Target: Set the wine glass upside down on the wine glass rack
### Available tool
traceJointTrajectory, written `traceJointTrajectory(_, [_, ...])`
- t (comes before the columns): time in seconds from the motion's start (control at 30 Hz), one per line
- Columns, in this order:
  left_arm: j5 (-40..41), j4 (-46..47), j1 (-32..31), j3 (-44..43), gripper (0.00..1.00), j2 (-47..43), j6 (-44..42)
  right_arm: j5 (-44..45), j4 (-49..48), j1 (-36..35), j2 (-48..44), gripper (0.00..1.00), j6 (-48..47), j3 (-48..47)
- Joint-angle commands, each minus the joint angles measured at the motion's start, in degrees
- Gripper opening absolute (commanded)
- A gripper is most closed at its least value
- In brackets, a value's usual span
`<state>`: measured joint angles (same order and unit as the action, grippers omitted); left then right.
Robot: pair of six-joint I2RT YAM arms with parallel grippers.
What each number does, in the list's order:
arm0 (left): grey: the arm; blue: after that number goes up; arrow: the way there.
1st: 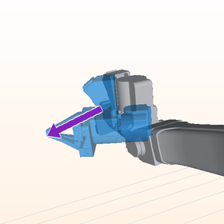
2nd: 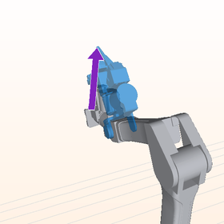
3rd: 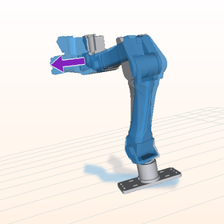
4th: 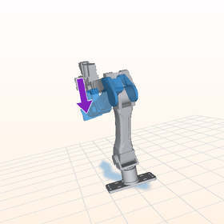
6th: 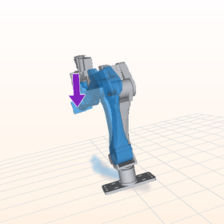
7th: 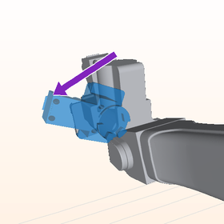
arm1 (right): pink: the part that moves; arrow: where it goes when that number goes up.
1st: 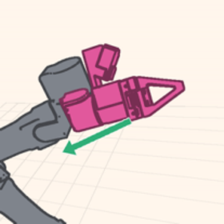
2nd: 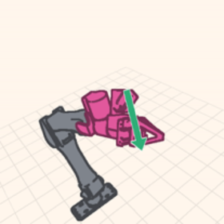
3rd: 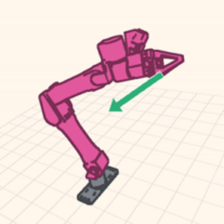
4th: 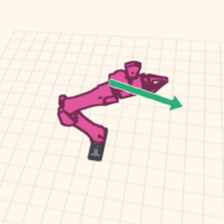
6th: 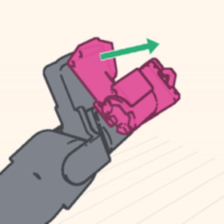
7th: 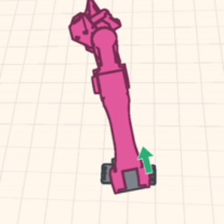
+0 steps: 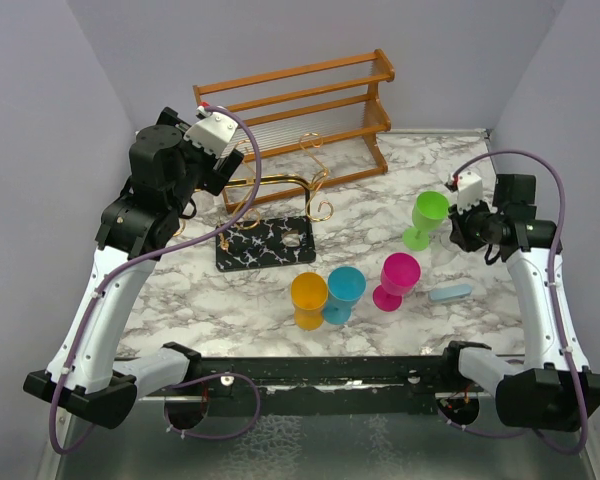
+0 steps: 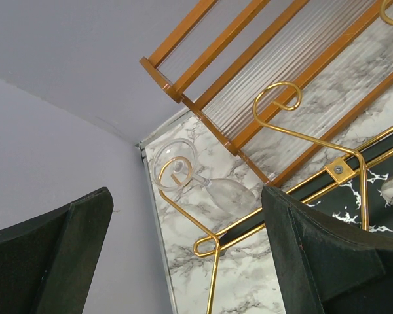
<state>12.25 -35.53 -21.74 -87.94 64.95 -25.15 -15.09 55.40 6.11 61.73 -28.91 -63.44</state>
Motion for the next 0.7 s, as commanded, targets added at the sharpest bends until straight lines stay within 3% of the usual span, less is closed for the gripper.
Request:
traceJointTrajectory(0.0, [-1.6,1.3,0.3,-0.5,0.99,0.3,0.7,2.8,-1.2,0.2,-0.3,0.02,-0.4,0.2])
traceJointTrajectory(0.23, [-2.0,1.2,0.3,-0.4,0.99,0.4,0.6,15.8,-6.8,0.2,-2.3,0.01,0.1,-1.8])
traceJointTrajectory(0.43, [-1.9,1.7,0.3,0.6,0.99,0.3,0.6,19.3,-14.7,0.2,-0.7,0.01,2.9,-6.4])
traceJointTrajectory(0.67, [-6.2,0.9,1.5,-0.7,0.99,0.9,4.3,29.5,-30.8,0.2,1.5,0.01,0.2,-9.1])
